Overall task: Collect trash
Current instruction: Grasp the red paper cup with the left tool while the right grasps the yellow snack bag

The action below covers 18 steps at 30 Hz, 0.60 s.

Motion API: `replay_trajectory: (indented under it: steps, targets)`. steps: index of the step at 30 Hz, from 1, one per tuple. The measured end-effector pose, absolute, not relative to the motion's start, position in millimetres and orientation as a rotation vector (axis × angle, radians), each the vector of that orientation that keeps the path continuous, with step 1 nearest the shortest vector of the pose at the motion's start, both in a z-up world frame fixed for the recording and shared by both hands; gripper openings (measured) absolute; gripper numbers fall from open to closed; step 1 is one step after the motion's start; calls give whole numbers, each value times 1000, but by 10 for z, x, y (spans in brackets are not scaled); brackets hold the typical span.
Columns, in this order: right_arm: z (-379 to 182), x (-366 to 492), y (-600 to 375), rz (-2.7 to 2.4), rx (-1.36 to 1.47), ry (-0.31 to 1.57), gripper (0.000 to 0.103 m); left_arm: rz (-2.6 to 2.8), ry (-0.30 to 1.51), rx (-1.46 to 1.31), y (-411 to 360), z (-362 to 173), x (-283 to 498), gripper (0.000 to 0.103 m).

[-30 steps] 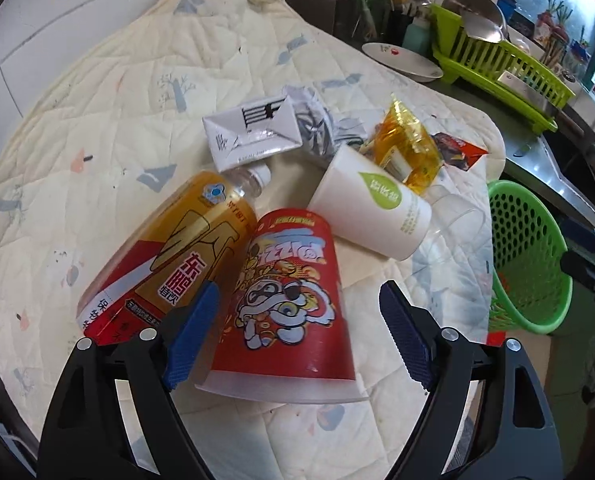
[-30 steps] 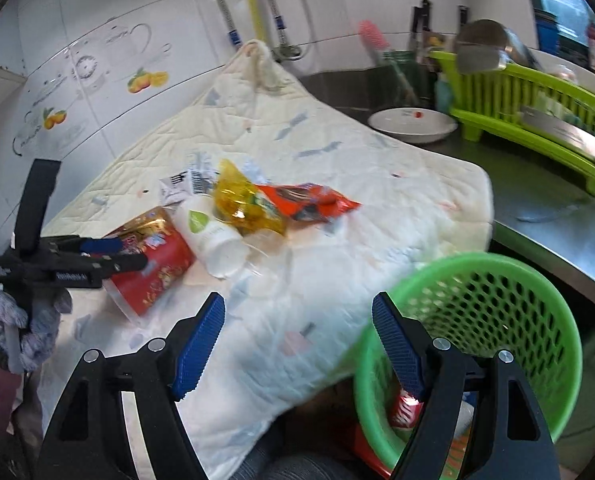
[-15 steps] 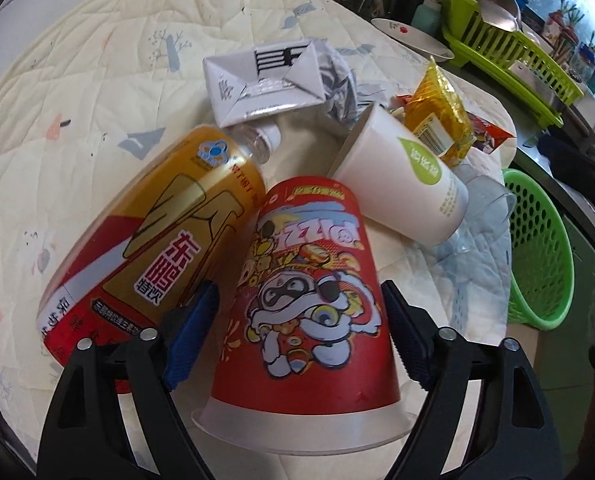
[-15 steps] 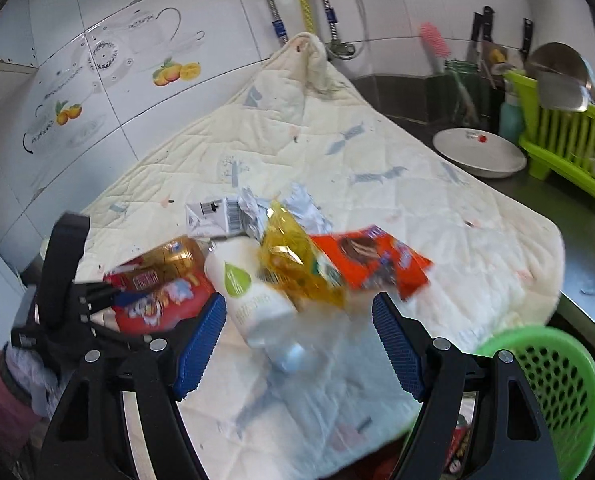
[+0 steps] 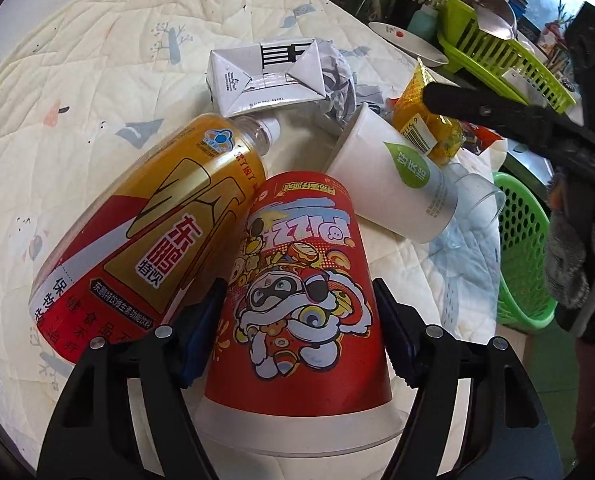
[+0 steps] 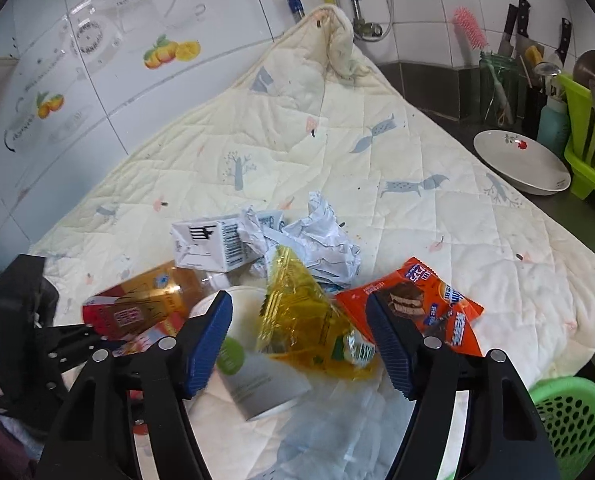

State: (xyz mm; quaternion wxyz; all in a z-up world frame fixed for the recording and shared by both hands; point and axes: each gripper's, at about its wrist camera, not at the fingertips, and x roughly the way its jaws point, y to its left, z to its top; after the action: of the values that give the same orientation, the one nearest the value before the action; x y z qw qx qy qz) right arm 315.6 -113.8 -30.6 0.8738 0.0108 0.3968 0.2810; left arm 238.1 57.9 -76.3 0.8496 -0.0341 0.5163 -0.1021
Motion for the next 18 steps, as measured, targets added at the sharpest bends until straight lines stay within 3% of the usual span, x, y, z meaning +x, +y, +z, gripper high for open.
replay_trajectory:
  steps: [7, 18]
  targets:
    - [-454, 3294, -1092, 568, 12, 871, 49, -219, 1097, -74, 576, -768, 2410, 71]
    - [-236, 3074, -1119, 607, 39, 808, 40, -221, 1110, -96, 578, -807, 2495, 73]
